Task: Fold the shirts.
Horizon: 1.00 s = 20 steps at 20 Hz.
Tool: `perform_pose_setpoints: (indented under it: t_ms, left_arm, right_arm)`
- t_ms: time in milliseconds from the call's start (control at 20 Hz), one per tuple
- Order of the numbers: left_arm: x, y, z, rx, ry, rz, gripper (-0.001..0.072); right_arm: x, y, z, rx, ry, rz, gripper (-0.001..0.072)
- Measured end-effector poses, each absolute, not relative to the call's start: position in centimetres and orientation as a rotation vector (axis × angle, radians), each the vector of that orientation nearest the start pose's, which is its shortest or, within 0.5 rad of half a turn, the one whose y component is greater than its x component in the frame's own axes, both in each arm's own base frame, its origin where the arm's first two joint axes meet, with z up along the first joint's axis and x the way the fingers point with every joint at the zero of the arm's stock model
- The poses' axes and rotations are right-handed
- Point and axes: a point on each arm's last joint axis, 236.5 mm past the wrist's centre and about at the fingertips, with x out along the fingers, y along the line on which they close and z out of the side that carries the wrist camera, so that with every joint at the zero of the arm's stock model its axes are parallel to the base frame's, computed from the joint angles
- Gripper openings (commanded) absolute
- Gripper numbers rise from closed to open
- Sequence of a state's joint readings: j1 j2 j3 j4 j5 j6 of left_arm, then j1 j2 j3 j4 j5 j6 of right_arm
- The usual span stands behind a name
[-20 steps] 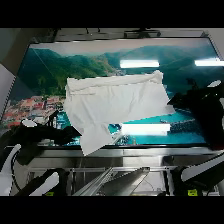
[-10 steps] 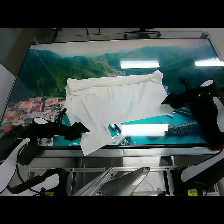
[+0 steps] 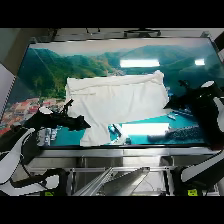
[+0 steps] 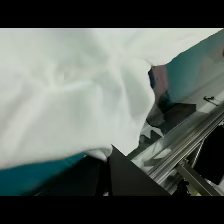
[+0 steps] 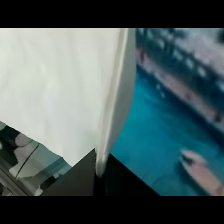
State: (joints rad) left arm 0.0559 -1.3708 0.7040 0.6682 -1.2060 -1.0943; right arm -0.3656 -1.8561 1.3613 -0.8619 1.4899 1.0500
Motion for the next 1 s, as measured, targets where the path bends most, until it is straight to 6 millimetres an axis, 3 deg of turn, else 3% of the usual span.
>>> perform_pose_setpoints:
  t_ms: [150, 400, 550, 700, 850, 1000]
  left_arm:
    - [27.2, -14.1, -5.7, -0.727, 1.471, -0.583, 0.0004]
    - [26.4, -10.3, -3.2, -0.81, 1.355, -0.496, 0.0005]
    - [25.6, -8.5, -2.2, -0.795, 1.308, -0.455, 0.0005]
    - [25.4, -7.5, -1.3, -0.765, 1.262, -0.427, 0.0017]
    - [26.1, -6.8, -0.4, -0.745, 1.231, -0.415, 0.0017]
    - [28.9, -6.1, 1.6, -0.739, 1.182, -0.435, 0.0016]
  right_arm:
    - [37.3, 1.1, -8.2, 0.703, 1.561, 0.567, 0.0016]
    - [32.2, -0.1, -7.9, 0.746, 1.662, 0.459, 0.0016]
    - [28.9, 0.0, -7.9, 0.763, 1.714, 0.396, 0.0016]
    - [27.0, 0.5, -8.1, 0.771, 1.708, 0.343, 0.0016]
    - [26.9, 1.0, -7.2, 0.782, 1.661, 0.327, 0.0016]
    - [30.5, 1.7, -4.6, 0.827, 1.501, 0.369, 0.0017]
